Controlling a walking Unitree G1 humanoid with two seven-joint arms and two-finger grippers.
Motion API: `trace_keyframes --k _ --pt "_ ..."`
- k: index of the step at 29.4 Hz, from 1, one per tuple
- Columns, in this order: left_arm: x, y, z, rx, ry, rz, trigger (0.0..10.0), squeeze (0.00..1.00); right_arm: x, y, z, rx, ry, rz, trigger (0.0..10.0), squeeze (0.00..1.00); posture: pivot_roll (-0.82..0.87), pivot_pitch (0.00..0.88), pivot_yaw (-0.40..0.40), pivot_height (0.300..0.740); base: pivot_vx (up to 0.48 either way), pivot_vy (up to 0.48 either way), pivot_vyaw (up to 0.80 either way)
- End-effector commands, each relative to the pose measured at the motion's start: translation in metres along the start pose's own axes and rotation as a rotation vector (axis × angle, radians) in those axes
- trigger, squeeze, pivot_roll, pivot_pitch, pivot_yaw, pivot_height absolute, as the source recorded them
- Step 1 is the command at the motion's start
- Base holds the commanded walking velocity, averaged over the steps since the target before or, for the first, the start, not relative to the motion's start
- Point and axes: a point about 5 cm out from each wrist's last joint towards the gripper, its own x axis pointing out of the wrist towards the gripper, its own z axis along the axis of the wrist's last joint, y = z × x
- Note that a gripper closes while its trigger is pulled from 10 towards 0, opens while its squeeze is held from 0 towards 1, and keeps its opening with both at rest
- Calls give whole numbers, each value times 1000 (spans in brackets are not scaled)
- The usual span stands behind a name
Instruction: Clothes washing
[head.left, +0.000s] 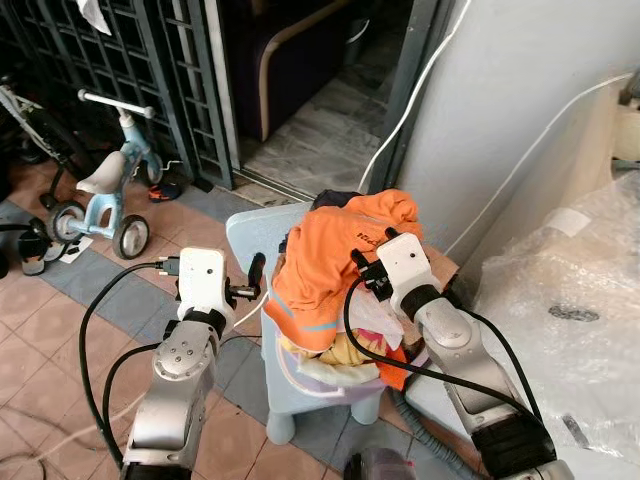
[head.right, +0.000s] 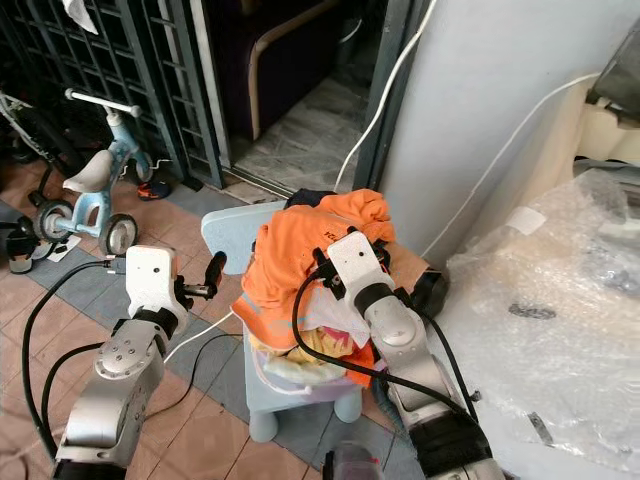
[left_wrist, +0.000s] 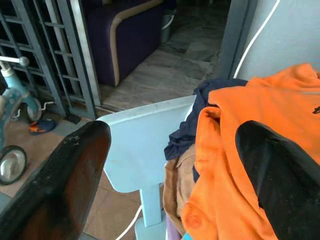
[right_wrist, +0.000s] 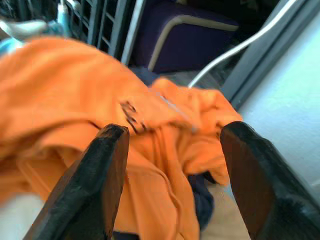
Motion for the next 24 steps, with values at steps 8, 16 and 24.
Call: trace_keyframes --k 8,16,24 --pt "-3 8 -1 21 14 12 10000 0 19 12 -7 14 60 78 10000 0 -11 28 15 740 0 0 0" --pt "-6 10 -2 34 29 31 10000 0 36 19 9 -16 -1 219 10000 0 4 32 -1 740 0 0 0" --pt "-12 15 -5 34 49 69 10000 0 51 18 -16 -12 229 165 0 0 23 51 -16 740 0 0 0"
